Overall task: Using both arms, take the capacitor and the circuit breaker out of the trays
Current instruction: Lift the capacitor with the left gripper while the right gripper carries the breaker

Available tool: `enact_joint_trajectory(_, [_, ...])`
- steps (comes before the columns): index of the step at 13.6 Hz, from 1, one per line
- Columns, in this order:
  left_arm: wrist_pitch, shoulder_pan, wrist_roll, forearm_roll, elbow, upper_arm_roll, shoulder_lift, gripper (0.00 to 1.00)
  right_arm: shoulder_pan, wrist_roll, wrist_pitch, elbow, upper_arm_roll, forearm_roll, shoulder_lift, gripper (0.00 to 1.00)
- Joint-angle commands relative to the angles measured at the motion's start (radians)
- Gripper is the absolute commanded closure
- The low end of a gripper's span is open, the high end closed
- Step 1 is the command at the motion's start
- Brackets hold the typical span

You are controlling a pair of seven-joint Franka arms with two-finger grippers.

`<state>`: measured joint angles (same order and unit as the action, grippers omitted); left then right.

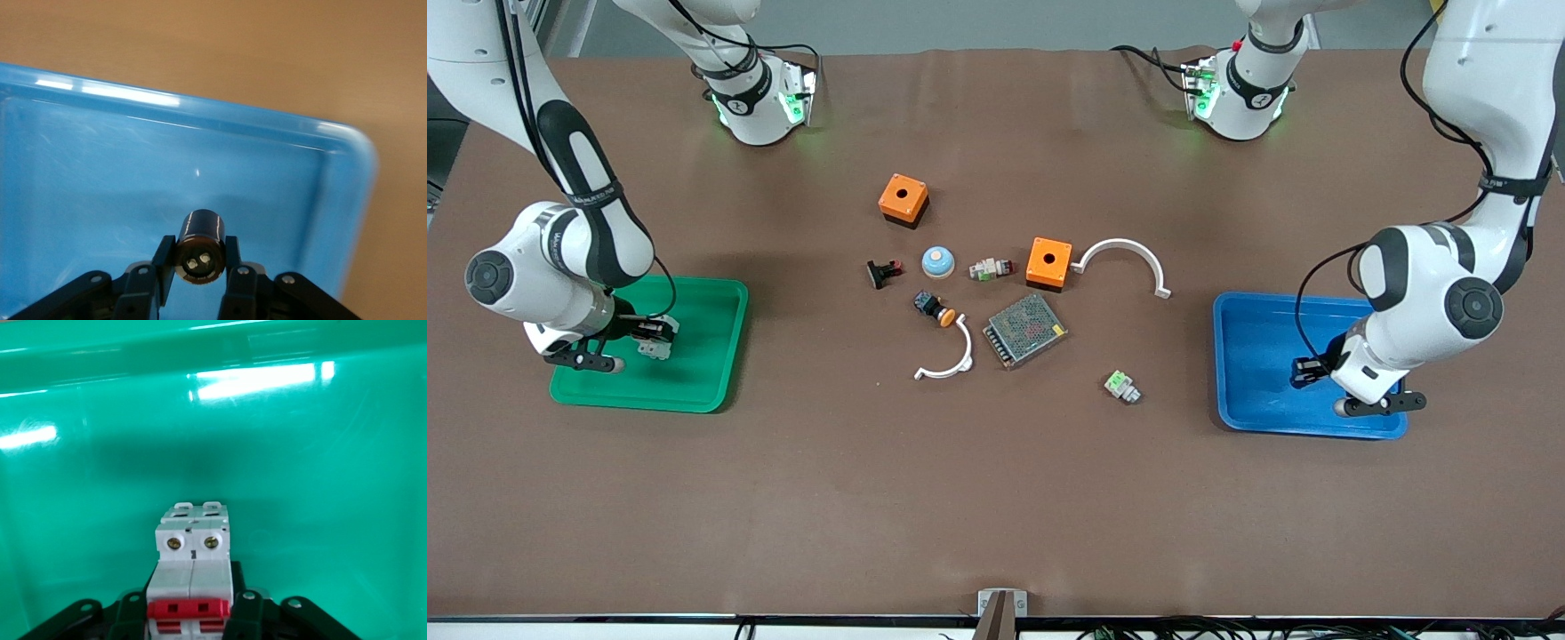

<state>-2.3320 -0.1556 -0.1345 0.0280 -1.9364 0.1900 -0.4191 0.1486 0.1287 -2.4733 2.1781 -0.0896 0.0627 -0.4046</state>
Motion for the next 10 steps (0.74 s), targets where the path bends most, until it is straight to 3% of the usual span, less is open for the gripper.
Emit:
enact_joint_trajectory(1, [0.057,0.008,-0.164,0.015,-0.021,0.095,0.063,1.00,-0.003,-0.004,0.118,-0.047,0.017,0.019,0.064,0.99])
enact_joint_trajectory(3, [0.057,0.043,-0.308,0.016,-0.027,0.149,0.057,1.00,-0.039,-0.030,0.293,-0.163,0.019,0.020,0.081,1.00])
enact_joint_trajectory(5, [0.049,0.140,-0.448,0.016,-0.030,0.148,0.039,1.00,-0.075,-0.050,0.394,-0.253,0.036,0.029,0.084,1.00])
enact_joint_trajectory(7, [0.025,0.240,-0.616,0.018,-0.027,0.144,0.005,1.00,-0.156,-0.134,0.393,-0.262,0.037,0.081,0.082,1.00])
enact_joint_trajectory(10, [-0.036,0.304,-0.741,0.018,-0.056,0.146,-0.024,1.00,-0.301,-0.304,0.355,-0.259,0.036,0.098,0.075,1.00])
